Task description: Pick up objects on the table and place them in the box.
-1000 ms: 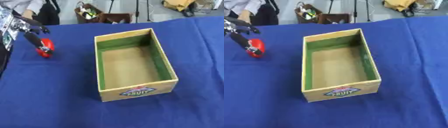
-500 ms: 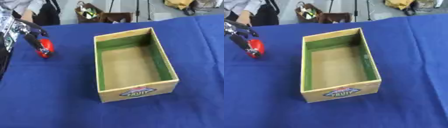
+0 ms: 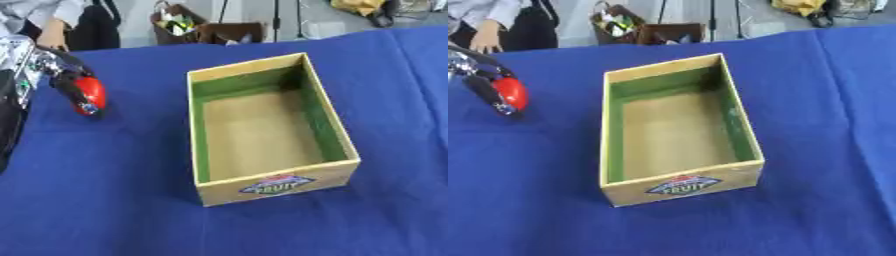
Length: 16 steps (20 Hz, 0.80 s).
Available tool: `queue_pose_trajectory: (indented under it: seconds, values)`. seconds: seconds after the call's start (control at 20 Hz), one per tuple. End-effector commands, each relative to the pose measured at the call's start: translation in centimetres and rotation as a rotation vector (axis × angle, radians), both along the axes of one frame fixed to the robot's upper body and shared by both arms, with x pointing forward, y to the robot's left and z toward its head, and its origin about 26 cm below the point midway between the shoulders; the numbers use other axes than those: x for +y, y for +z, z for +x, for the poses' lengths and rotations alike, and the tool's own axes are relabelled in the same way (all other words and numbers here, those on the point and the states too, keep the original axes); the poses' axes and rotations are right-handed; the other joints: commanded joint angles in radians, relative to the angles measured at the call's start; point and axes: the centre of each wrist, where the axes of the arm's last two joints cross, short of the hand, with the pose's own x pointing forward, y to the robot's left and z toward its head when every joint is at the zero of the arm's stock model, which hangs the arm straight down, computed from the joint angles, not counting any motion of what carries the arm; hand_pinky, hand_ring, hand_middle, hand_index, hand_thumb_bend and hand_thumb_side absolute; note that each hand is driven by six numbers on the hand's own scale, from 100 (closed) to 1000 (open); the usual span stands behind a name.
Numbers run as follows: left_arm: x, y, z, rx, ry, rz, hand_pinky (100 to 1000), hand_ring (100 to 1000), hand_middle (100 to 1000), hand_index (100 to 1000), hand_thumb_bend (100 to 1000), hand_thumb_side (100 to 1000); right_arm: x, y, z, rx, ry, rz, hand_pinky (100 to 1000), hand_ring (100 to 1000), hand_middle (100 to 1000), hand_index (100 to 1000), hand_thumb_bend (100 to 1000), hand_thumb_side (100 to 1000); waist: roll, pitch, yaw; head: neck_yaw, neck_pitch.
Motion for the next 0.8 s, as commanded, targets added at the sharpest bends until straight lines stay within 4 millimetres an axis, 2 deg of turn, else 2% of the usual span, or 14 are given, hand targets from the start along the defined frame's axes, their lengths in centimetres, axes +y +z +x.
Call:
queue_pose_trajectory:
  seconds: [0.05,0.55,0.8]
  values:
    - [1.16,1.66,-0.78,-0.028,0.029,0.015,700,887,960,1000,603,598,-0.09,1.10,-0.44,-0.032,-0.007,-0.041,666,699,651,694,100,902,-0.003,-0.019,0.003,0.003,-0.012]
    - [1.13,1.56,-0.70,-0.026,0.029,0.009,670,847,946,1000,381,476,-0.09,0.99,-0.43,-0.026,-0.006,-0.040,667,700,651,695,100,904,-0.004,-0.017,0.006,0.004,-0.014]
    - [0.89,1.60,-0.65,-0.048,0.019,0.014,613,792,876,1000,245,421,-0.08,0.99,-0.43,-0.026,-0.006,-0.041,668,701,651,696,100,903,-0.005,-0.014,0.005,0.004,-0.017]
